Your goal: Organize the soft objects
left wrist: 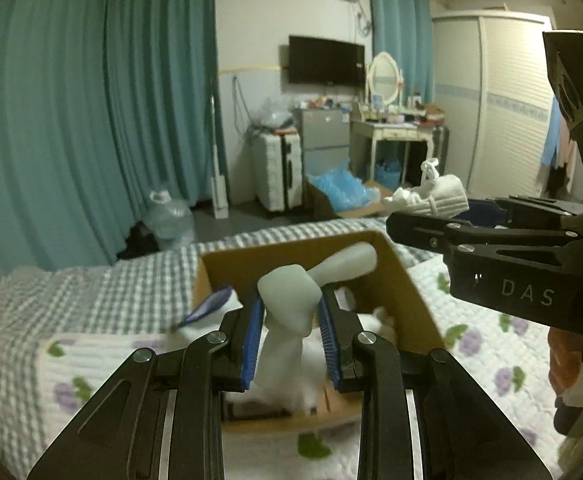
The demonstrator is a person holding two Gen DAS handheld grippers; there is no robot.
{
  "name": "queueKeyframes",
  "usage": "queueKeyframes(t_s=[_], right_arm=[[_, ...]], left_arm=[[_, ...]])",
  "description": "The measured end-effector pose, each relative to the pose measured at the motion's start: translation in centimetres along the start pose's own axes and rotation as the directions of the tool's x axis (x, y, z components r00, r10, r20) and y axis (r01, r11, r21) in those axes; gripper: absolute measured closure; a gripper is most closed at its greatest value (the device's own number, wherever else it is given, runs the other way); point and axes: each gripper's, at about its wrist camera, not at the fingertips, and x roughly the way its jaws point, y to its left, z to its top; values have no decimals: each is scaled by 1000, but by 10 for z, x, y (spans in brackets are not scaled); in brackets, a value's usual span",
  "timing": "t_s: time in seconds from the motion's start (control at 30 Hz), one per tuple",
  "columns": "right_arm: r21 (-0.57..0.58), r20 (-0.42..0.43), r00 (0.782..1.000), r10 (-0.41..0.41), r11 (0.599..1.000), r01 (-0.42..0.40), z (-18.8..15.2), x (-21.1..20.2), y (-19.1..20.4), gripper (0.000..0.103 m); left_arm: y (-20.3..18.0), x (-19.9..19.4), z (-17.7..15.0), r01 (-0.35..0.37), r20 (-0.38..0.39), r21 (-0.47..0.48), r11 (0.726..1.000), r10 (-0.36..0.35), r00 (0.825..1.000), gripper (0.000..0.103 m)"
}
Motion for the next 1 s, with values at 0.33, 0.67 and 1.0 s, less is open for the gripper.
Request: queueKeyframes(t_s=[0.33,0.67,1.0], right_arm=[[59,-32,999,1,998,1,-17,72,-20,23],[90,38,997,-64,994,60,7,1,-29,12],[61,258,956,-142,990,130,54,-192,-4,1]], left_arm=[[-1,62,-19,-14,-81,29,999,17,997,71],[-13,20,4,-119,-86,54,991,123,989,40],[-11,-163,67,-180,226,2,984,175,958,20]])
